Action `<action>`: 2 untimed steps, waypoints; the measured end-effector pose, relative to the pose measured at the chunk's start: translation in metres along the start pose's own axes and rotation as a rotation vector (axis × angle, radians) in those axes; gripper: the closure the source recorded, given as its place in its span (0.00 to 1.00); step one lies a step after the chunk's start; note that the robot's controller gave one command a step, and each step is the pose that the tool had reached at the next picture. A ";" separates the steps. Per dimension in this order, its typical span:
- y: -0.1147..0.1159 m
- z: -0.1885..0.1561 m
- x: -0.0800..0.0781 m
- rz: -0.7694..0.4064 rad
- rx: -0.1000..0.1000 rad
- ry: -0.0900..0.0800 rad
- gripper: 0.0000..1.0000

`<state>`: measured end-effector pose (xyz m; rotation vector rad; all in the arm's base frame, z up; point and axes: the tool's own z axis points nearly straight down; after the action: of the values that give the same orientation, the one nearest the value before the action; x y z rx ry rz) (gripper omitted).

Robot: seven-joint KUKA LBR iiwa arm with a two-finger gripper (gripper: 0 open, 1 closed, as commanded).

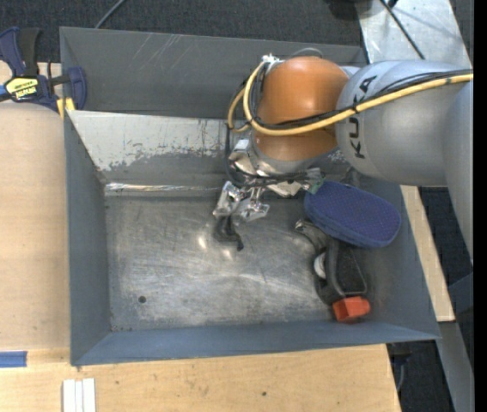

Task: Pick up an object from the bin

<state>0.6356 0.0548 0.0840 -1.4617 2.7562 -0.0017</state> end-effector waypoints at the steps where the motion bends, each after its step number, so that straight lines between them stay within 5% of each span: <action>1: -0.002 -0.036 -0.002 0.004 -0.005 0.012 1.00; 2: -0.005 -0.100 -0.005 0.009 -0.003 0.011 1.00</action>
Offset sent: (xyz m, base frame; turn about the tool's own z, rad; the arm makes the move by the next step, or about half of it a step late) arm 0.0002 0.0002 0.0324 0.0001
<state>0.6408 0.0550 0.1837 -1.4550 2.7720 -0.0057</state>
